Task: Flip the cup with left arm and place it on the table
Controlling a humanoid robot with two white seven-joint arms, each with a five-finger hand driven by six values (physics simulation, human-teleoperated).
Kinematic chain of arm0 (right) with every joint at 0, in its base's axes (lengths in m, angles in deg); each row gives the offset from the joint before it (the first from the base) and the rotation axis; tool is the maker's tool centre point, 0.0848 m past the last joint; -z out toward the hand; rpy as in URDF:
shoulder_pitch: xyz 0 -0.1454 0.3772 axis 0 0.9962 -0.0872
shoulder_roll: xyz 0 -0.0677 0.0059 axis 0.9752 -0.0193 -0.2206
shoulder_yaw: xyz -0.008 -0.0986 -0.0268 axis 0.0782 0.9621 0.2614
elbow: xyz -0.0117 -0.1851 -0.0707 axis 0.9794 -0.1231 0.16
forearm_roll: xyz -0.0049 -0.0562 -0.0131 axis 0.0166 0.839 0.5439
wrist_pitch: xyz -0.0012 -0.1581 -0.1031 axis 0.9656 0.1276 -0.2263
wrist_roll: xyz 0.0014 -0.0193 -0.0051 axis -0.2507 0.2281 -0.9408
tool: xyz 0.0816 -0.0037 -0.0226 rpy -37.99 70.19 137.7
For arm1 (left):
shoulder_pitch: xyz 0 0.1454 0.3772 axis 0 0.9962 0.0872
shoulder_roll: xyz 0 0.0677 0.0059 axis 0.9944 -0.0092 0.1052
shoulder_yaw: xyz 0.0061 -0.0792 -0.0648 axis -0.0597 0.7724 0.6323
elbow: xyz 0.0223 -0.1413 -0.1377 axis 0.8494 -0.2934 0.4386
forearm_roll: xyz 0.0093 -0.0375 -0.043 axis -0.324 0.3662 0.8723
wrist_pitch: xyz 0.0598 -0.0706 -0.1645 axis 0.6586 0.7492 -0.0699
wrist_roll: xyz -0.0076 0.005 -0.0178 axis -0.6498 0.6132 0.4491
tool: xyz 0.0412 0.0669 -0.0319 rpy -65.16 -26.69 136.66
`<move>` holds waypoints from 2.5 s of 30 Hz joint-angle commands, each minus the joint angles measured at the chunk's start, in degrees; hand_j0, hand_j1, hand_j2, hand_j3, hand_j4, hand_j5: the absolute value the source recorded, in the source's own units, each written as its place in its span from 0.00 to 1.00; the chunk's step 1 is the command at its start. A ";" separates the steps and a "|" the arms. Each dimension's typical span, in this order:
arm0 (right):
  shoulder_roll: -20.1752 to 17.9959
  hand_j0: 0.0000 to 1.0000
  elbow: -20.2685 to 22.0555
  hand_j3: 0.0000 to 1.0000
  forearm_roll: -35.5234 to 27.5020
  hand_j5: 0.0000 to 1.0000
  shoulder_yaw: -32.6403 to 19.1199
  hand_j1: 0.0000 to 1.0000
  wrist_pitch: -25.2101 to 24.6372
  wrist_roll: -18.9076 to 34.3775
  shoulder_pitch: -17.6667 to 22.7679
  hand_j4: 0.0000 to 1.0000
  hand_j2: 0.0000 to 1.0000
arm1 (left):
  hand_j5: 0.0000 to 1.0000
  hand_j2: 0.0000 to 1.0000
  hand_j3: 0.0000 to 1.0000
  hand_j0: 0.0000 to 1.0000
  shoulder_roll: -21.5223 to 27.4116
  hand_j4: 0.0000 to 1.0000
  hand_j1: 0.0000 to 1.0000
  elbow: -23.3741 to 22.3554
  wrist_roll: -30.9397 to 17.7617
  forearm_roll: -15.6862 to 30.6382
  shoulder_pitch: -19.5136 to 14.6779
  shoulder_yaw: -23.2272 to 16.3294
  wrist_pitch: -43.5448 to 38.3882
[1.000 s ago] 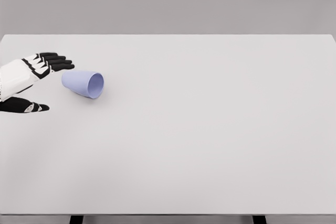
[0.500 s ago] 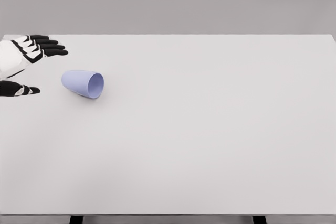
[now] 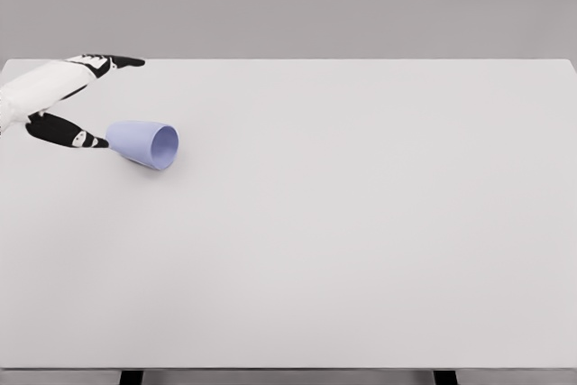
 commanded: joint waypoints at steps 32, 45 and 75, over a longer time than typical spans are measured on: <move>0.00 1.00 0.00 1.00 0.00 1.00 0.00 1.00 0.00 0.01 0.00 1.00 1.00 | 0.99 0.99 0.99 0.99 -1.87 0.99 0.99 -10.72 -0.06 -13.09 -8.26 -16.85 -1.94; 0.00 1.00 0.00 1.00 0.00 1.00 0.00 1.00 0.00 0.01 0.00 1.00 1.00 | 0.99 0.99 0.99 0.99 -3.45 0.99 0.99 -16.61 -0.06 -9.40 -9.58 -16.85 -1.85; 0.00 1.00 0.00 1.00 0.00 1.00 0.00 1.00 0.00 0.01 -0.09 1.00 1.00 | 0.98 0.98 0.98 0.98 -6.97 0.98 0.98 -24.34 -0.06 -10.11 -14.50 -21.51 -0.80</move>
